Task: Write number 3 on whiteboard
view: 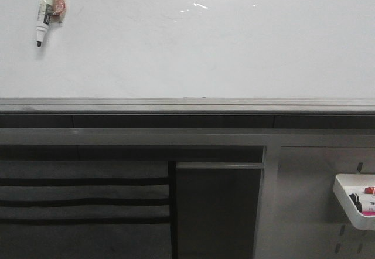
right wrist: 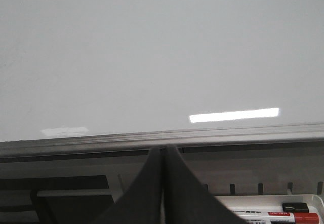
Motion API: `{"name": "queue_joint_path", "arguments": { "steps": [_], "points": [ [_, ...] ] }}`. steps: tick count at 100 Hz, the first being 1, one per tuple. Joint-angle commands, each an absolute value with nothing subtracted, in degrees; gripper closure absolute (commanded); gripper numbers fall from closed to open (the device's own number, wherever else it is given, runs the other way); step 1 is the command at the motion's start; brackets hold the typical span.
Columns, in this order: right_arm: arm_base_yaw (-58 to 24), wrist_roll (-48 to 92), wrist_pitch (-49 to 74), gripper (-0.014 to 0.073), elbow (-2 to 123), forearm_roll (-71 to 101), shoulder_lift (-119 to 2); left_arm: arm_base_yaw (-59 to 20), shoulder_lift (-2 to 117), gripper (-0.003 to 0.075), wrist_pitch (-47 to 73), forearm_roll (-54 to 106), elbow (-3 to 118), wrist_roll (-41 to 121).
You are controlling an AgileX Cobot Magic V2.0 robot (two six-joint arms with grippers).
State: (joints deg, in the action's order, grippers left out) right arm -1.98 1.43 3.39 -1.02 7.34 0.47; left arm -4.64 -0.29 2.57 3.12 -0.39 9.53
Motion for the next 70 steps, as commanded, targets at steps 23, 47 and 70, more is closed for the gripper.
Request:
{"name": "queue_joint_path", "arguments": {
  "steps": [23, 47, 70],
  "points": [
    [-2.1, 1.5, -4.3, 0.0668, -1.3, 7.3, 1.7, -4.5, -2.1, 0.0738, -3.5, 8.5, 0.3, 8.9],
    [-2.1, 1.5, 11.5, 0.0668, 11.1, 7.3, -0.4, -4.5, -1.1, 0.0738, 3.3, 12.5, 11.6, 8.9],
    [-2.1, 5.5, 16.0, 0.0668, 23.9, 7.3, -9.5, -4.5, 8.7, 0.0738, 19.2, 11.9, 29.6, 8.9]
  ]
}}
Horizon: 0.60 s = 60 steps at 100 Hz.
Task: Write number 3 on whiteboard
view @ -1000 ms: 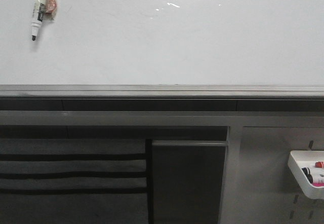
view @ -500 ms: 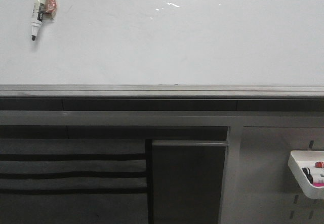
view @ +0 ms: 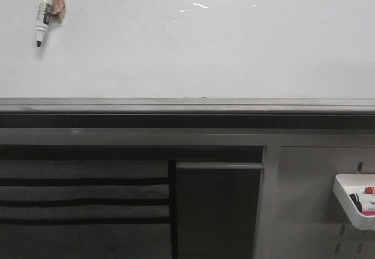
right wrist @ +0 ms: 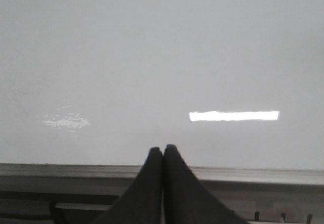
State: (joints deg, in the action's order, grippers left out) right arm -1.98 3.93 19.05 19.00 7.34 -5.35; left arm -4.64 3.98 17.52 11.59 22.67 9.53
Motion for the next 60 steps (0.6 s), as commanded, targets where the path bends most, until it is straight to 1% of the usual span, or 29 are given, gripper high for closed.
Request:
{"name": "queue_joint_path", "arguments": {
  "steps": [1, 7, 16, 51, 60],
  "points": [
    [-2.1, 5.5, 15.9, 0.0668, 24.5, 7.2, -9.9, -4.5, 9.4, 0.0738, 19.4, 11.9, 30.5, 8.9],
    [-2.1, 5.5, 15.2, 0.0668, 26.3, 7.2, -12.3, -4.5, 11.9, 0.0738, 21.2, 12.1, 33.4, 8.9],
    [-2.1, 5.5, 13.8, 0.0668, 27.3, 7.2, -14.4, -4.5, 14.3, 0.0738, 20.2, 12.3, 35.5, 8.9],
    [-2.1, 5.5, 13.6, 0.0668, 27.3, 7.4, -14.8, -4.5, 15.4, 0.0738, 19.3, 12.6, 35.5, 8.9],
    [-2.1, 5.5, 15.1, 0.0668, 27.3, 7.4, -14.8, -4.5, 15.4, 0.0738, 19.3, 12.6, 35.5, 8.9]
  ]
}}
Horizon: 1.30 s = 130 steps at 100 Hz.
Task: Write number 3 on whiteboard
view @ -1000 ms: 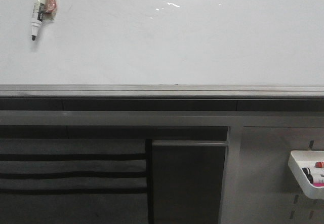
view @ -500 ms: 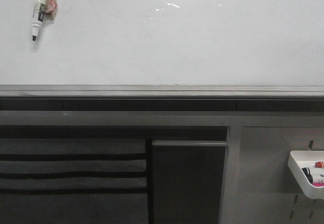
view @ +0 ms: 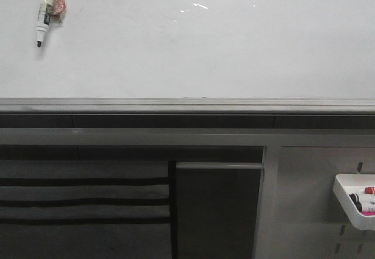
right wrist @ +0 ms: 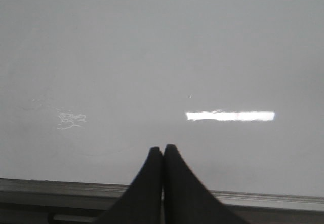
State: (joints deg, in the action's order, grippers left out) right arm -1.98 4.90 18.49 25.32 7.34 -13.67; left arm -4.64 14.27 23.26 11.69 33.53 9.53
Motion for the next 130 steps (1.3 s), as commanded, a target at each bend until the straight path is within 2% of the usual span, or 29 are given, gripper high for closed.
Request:
{"name": "queue_joint_path", "arguments": {
  "steps": [1, 16, 20, 22, 28, 33, 35, 36, 41, 47, 54, 105, 130],
  "points": [
    [-2.1, 5.5, 15.1, 0.0668, 27.3, 7.4, -14.8, -4.5, 15.4, 0.0738, 19.3, 12.6, 35.5, 8.9],
    [-2.1, 5.4, 14.6, 0.0657, 27.2, 7.4, -14.8, -4.5, 15.4, 0.0736, 19.3, 12.5, 35.5, 8.9],
    [-2.1, 5.3, 14.6, 0.0613, 27.2, 7.4, -14.8, -4.5, 15.4, 0.0718, 19.3, 12.5, 35.5, 8.9],
    [-2.1, 5.3, 14.4, 0.0564, 27.2, 7.4, -14.8, -4.5, 15.4, 0.0706, 19.3, 12.5, 35.5, 8.9],
    [-2.1, 5.3, 13.8, 0.0443, 27.2, 7.4, -14.8, -4.5, 15.4, 0.0613, 19.3, 12.3, 35.5, 8.9],
    [-2.1, 5.3, 13.2, 0.0286, 27.2, 7.4, -14.8, -4.5, 15.4, 0.051, 19.3, 12.1, 35.5, 8.9],
    [-2.1, 5.3, 13.2, 0.0249, 27.2, 7.4, -14.8, -4.5, 15.4, 0.0462, 19.3, 12.1, 35.5, 8.9],
    [-2.1, 5.3, 13.2, 0.02, 27.2, 7.4, -14.8, -4.5, 15.4, 0.0447, 19.3, 12.1, 35.5, 8.9],
    [-2.1, 5.3, 13.3, 0.0123, 27.2, 7.4, -14.8, -4.5, 15.4, 0.0332, 19.3, 12.1, 35.5, 8.9],
    [-2.1, 5.3, 13.4, 0.006, 27.2, 7.4, -14.8, -4.5, 15.4, 0.0256, 19.3, 12.1, 35.5, 8.9],
    [-2.1, 5.3, 13.4, 0.005, 27.2, 7.4, -14.8, -4.5, 15.4, 0.0233, 19.3, 12.1, 35.5, 8.9],
    [-2.1, 5.3, 15.9, 0.0052, 27.2, 8.4, -14.8, -4.8, 16.3, 0.0314, 20.6, 13.6, 35.5, 10.4],
    [-2.2, 6.4, 29.5, 0.0053, 33.0, 9.2, -19.7, -14.1, 28.1, 0.0322, 19.2, 13.5, 35.5, 14.6]
  ]
}}
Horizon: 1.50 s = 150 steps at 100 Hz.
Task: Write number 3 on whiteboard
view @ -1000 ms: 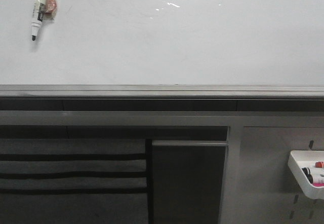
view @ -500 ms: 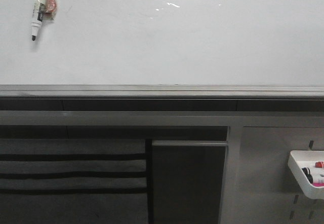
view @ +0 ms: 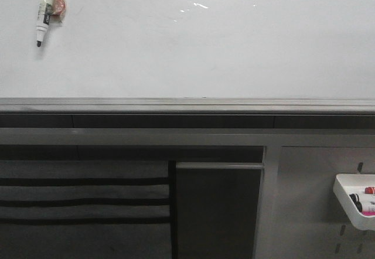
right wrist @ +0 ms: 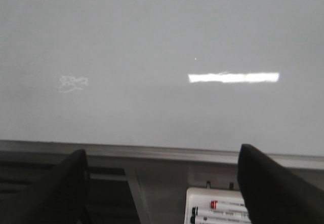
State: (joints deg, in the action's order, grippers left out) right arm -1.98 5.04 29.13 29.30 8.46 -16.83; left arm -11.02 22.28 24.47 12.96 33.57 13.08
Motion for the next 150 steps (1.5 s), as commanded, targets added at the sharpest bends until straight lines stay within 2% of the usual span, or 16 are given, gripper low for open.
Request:
{"name": "queue_joint_path", "arguments": {
  "steps": [1, 27, 56, 82, 116, 125, 150],
  "points": [
    [-2.2, 6.8, 30.1, 0.0053, 33.5, 9.6, -20.1, -14.4, 28.6, 0.0323, 18.9, 13.5, 35.5, 14.6],
    [-2.2, 9.4, 31.7, 0.0053, 34.8, 12.5, -23.5, -17.6, 49.4, 0.0323, 8.5, 13.5, 38.5, 14.6],
    [-2.2, 9.4, 31.6, 0.0053, 34.8, 12.5, -23.5, -17.6, 70.3, 0.0323, 6.8, 12.0, 49.7, 14.8],
    [-2.2, 9.4, 31.6, 0.0053, 34.8, 12.5, -23.5, -16.5, 79.1, 0.0332, 4.9, 12.6, 56.4, 14.8],
    [-2.2, 9.4, 31.6, 0.0053, 34.8, 12.5, -23.5, -16.5, 83.2, 0.0335, 3.4, 12.6, 58.6, 14.8],
    [-2.2, 9.4, 31.5, 0.0053, 34.8, 12.5, -23.5, -16.5, 83.2, 0.0379, 3.0, 12.5, 58.6, 14.8],
    [-2.2, 9.4, 31.5, 0.0053, 34.8, 12.5, -23.5, -16.5, 83.2, 0.062, 3.7, 12.4, 58.6, 14.8]
  ]
}}
